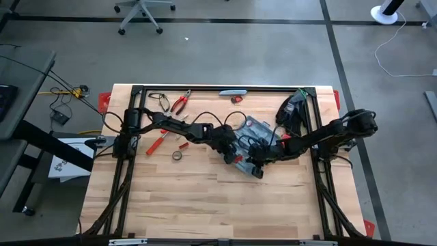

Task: Prefit tool cases
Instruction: Put the right orange multi-bit set into the gray tool case

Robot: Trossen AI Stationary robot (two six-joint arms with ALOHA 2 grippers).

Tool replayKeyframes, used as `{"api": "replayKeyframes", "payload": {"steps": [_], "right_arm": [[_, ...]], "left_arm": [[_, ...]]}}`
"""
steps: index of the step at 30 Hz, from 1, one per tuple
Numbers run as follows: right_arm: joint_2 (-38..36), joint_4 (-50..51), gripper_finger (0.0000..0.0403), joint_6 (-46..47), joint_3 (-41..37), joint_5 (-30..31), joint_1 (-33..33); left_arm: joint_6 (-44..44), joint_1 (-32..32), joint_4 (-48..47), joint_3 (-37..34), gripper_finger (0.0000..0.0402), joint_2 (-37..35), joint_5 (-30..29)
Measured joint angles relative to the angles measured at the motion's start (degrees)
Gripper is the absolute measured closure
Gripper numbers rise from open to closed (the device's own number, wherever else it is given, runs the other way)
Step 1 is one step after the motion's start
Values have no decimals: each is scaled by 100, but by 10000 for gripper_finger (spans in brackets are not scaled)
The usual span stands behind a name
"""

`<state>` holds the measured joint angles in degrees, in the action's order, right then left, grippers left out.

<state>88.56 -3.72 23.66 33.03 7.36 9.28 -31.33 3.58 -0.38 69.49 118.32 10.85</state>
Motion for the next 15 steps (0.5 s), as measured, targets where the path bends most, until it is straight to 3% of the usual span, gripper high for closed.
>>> {"api": "replayKeyframes", "payload": {"steps": [7,12,15], "right_arm": [[248,-121,403,-48,16,92,167],[280,-200,403,-484,-1,270,-319],[287,-363,403,-717,-11,67,-613]], "left_arm": [[-276,-394,-62,-2,225,-4,-236],[-430,-568,-70,-2,225,-4,-582],[-500,-619,-65,-2,225,-4,-793]]}}
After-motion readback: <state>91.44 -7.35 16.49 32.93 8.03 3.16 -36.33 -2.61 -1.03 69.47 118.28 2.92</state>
